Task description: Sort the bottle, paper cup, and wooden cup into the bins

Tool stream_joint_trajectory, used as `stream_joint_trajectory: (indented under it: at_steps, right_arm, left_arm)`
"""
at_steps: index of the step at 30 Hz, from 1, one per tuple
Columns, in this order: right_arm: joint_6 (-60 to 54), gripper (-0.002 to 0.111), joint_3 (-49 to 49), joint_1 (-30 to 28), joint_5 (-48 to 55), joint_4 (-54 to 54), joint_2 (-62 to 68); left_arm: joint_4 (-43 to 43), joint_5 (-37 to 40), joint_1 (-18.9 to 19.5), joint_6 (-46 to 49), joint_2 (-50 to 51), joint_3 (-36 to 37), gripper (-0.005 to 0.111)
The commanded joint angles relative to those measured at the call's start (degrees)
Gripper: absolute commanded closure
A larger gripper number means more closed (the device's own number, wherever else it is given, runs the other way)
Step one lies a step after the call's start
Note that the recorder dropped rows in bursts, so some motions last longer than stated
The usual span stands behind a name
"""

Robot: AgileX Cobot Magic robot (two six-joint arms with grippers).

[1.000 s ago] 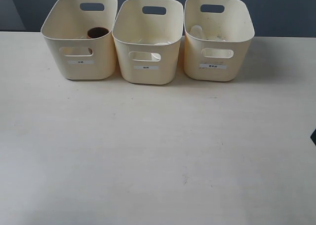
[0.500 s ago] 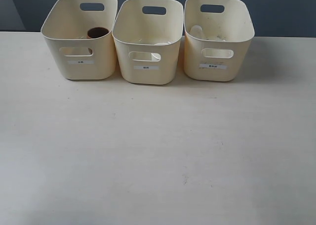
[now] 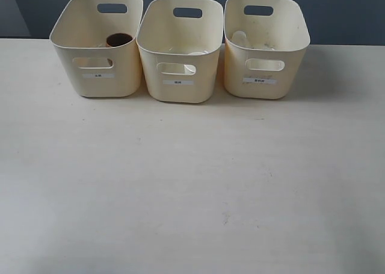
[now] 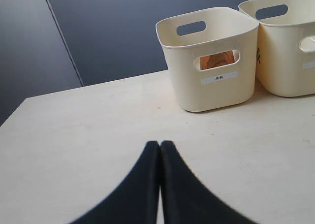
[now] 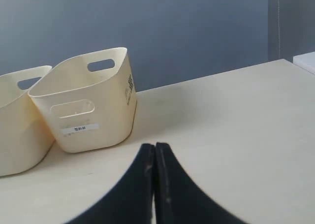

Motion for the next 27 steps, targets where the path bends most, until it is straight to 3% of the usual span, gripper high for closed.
stream_joint_trajectory:
  at_steps: [1,8,15,27]
  right_arm:
    - [-0.05,0.109,0.12,-1.11,0.45,0.86,-0.33]
    - [-0.39,0.109,0.12,-1.1,-0.23,0.26,-0.33]
    - [-0.51,0.109,0.12,-1.1,-2.26,-9.04,-0.33]
    - [-0.51,0.109,0.12,-1.1,-1.38,-8.76,-0.33]
  left_arm:
    - [0.4,-0.31,-0.18,-0.11,-0.28,0.07,0.107]
    - [0.4,-0.31,-0.18,-0.11,-0.28,0.07,0.107]
    - [0.4,-0.31,-0.18,-0.11,-0.28,0.07,0.107]
    - [0.4,-0.31,-0.18,-0.11,-0.28,0.07,0.107]
